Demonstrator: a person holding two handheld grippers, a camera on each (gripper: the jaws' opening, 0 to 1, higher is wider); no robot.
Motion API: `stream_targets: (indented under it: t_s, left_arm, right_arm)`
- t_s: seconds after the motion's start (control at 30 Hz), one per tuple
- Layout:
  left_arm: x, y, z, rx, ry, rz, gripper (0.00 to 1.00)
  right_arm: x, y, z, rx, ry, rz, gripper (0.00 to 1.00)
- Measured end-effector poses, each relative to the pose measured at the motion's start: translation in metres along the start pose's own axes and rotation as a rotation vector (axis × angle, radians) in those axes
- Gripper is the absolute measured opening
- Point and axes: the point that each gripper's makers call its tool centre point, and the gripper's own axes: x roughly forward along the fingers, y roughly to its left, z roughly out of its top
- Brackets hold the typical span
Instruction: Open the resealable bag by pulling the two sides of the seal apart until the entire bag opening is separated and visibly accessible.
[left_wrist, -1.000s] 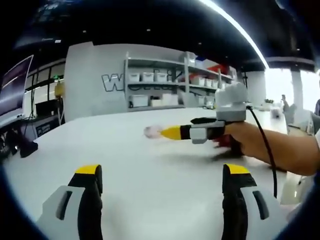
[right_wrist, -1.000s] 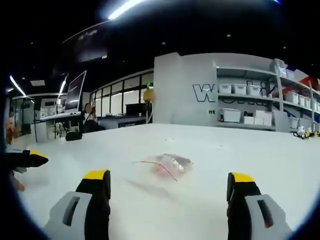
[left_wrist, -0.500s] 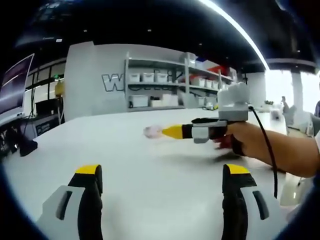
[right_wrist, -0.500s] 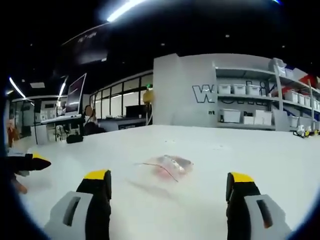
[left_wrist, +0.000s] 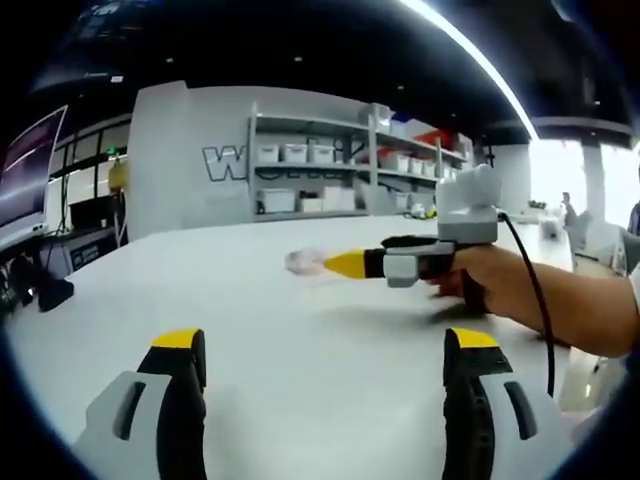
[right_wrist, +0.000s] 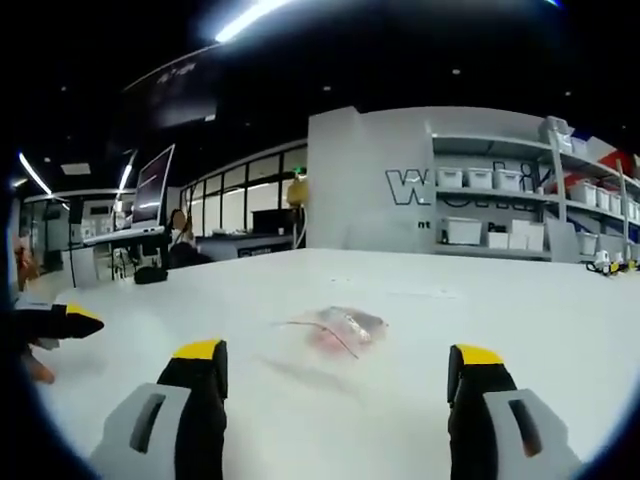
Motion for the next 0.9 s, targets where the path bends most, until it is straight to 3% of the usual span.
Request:
stream_targets:
  t_s: [0.9]
  left_arm:
    - [-0.001,0.000,-0.002,-0.005,0.001,-0.001,0.97]
  right_arm:
    - [-0.012,0.002,0.001,0.010,-0.010,0.003,0.90]
